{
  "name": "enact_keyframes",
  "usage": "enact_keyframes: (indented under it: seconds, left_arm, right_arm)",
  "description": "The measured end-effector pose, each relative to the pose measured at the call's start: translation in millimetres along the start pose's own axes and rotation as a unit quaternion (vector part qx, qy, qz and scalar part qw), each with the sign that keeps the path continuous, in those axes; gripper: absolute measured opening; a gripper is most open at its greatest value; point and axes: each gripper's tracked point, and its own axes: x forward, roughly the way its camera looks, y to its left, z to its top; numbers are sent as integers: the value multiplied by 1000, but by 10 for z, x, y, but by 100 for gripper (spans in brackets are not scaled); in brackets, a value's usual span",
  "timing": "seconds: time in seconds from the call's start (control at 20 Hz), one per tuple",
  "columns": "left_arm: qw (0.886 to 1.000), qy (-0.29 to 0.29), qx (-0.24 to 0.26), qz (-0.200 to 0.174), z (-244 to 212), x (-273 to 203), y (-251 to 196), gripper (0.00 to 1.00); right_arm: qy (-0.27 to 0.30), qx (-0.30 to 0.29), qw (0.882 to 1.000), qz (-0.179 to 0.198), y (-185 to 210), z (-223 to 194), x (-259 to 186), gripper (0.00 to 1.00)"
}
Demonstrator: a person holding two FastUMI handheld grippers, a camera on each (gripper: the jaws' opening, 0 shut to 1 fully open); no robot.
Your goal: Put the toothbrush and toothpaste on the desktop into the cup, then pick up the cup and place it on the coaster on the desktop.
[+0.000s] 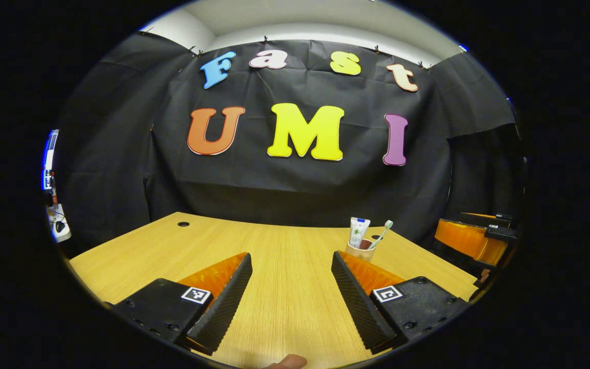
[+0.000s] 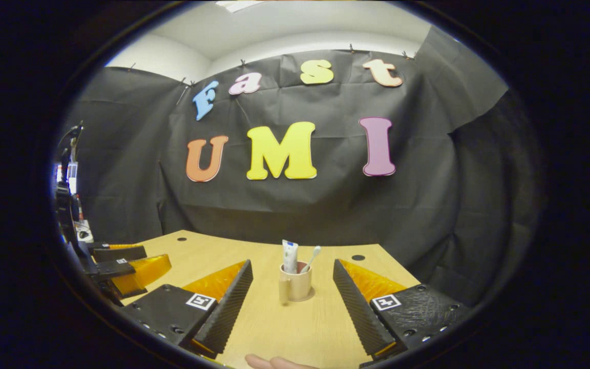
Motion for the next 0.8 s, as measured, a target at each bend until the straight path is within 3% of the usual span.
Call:
enact_keyframes:
  seconds: [0.8]
  left_arm:
    - [1000, 4, 0, -10, -15, 23, -35, 99]
  right_arm:
    - [8, -10, 1000, 4, 22, -49, 40, 95]
